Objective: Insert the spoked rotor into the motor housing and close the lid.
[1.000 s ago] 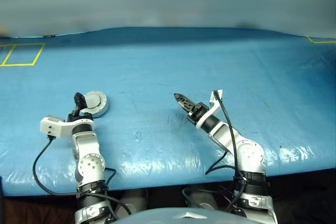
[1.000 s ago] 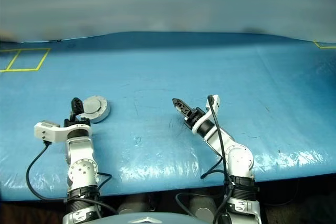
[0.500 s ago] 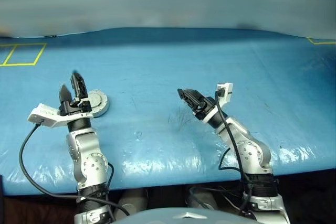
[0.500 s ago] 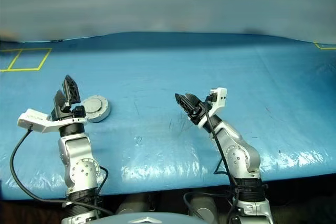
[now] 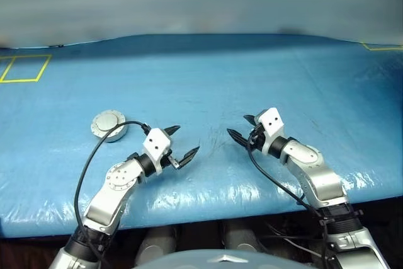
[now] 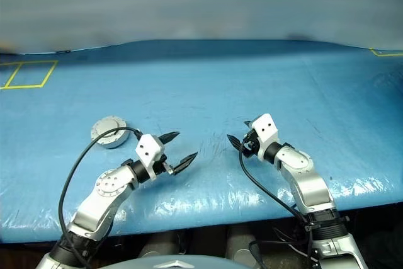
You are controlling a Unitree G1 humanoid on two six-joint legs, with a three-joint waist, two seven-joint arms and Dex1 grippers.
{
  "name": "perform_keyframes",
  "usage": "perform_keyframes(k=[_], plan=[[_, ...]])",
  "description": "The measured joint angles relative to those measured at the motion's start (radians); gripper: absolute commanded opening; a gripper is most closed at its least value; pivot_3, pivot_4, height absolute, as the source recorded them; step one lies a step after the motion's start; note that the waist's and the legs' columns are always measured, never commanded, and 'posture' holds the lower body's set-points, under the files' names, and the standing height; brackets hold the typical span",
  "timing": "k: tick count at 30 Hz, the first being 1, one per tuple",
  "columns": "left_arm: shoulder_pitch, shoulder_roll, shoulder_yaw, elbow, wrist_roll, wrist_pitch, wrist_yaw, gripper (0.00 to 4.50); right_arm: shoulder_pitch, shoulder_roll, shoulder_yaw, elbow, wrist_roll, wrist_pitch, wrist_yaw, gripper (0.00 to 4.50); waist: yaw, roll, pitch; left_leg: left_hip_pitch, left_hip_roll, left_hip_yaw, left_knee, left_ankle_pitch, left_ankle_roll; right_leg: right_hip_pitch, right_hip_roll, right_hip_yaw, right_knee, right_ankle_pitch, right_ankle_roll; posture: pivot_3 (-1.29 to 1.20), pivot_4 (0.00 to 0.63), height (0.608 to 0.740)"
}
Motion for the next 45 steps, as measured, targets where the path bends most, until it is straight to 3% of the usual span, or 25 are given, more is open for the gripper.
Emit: perform_keyframes(k=[17, 45], plan=[[-0.045, -0.082, 0.001, 0.041, 0.05, -0.027, -0.036, 4.5, 0.024, 0.02, -0.079, -0.002, 0.022, 0.003, 0.028, 4.47, 0.011, 0.0, 0.0, 0.0, 0.0, 0.0, 0.0, 0.0, 0.0, 0.0, 0.0, 0.0, 0.0, 0.005, 0.0, 0.0, 0.15, 0.74], [-0.064, -0.158, 0.006, 0.133, 0.109, -0.133, -0.007, 4.5, 0.004, -0.015, -0.103, 0.01, -0.006, 0.007, 0.071, 4.47, 0.011, 0.0, 0.0, 0.0, 0.0, 0.001, 0.001, 0.0, 0.0, 0.0, 0.0, 0.0, 0.0, 0.006, 0.0, 0.0, 0.15, 0.74]])
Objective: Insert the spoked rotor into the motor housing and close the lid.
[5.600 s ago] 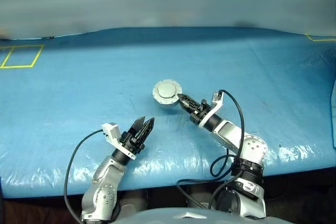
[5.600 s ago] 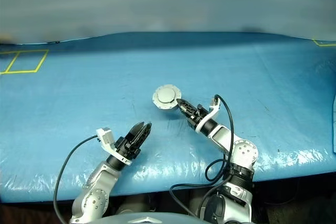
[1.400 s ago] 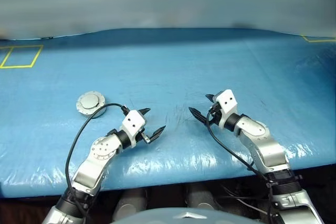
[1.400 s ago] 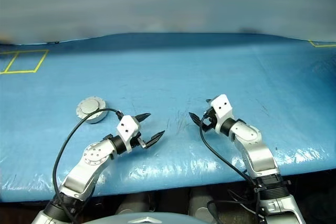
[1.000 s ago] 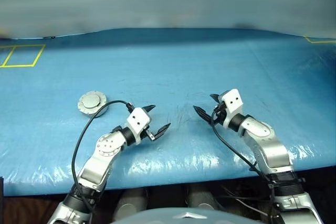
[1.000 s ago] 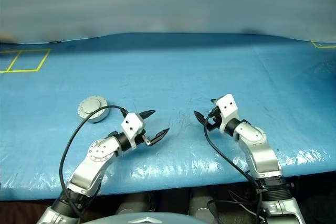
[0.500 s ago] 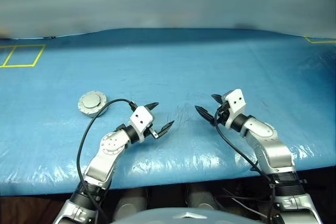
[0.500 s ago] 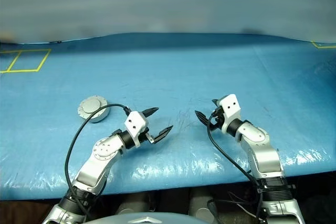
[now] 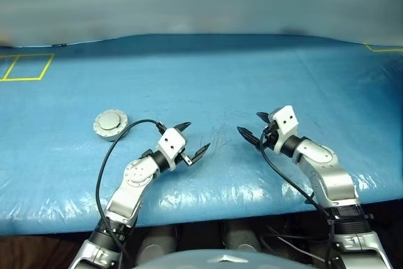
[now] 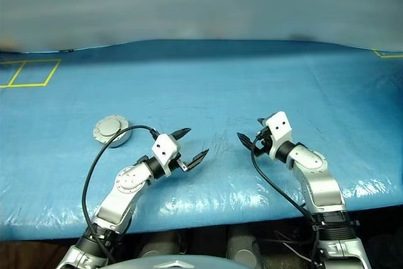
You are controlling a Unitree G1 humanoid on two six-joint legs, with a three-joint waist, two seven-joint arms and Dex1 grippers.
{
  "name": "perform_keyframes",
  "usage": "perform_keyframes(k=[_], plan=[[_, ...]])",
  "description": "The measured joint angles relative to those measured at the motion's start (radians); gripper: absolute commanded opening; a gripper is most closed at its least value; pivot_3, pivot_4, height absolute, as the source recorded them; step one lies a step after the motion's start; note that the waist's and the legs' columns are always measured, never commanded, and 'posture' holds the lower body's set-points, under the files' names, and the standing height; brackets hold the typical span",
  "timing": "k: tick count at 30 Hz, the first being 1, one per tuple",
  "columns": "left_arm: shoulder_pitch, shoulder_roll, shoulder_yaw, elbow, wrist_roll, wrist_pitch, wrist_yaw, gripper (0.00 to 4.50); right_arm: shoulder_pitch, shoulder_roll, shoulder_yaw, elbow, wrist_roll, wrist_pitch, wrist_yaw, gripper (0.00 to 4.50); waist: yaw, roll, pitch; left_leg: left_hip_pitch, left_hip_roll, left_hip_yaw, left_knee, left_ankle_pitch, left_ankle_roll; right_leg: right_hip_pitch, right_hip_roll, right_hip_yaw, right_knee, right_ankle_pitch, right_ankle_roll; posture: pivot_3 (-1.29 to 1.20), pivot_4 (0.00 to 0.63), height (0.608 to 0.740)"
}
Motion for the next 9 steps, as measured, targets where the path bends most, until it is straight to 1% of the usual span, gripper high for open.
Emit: perform_keyframes(k=[9], plan=[[0.0, 0.007, 0.028, 0.011, 0.004, -0.002, 0.002, 4.5, -0.011, 0.009, 0.004, 0.023, -0.019, -0.004, 0.003, 4.47, 0.0, 0.0, 0.0, 0.0, 0.0, 0.0, 0.0, 0.0, 0.0, 0.0, 0.0, 0.0, 0.0, 0.0, 0.0, 0.0, 0.15, 0.74]])
